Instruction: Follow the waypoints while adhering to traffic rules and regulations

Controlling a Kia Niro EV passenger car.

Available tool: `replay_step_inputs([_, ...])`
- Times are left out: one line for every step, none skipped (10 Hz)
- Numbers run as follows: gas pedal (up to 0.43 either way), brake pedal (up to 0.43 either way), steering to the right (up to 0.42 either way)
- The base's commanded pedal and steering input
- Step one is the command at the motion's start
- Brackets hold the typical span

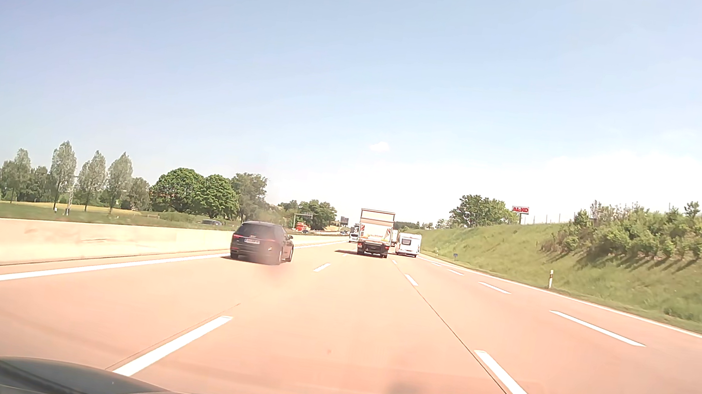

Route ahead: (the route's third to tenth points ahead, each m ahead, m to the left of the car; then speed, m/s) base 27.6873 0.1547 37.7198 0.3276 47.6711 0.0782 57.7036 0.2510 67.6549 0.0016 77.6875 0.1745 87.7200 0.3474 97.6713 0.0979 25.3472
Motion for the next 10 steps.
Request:
replay_step_inputs([0.189, 0.000, -0.001])
replay_step_inputs([0.189, 0.000, -0.002])
replay_step_inputs([0.189, 0.000, -0.002])
replay_step_inputs([0.189, 0.000, -0.002])
replay_step_inputs([0.189, 0.000, -0.002])
replay_step_inputs([0.189, 0.000, -0.002])
replay_step_inputs([0.189, 0.000, -0.002])
replay_step_inputs([0.189, 0.000, -0.002])
replay_step_inputs([0.189, 0.000, -0.002])
replay_step_inputs([0.189, 0.000, -0.002])
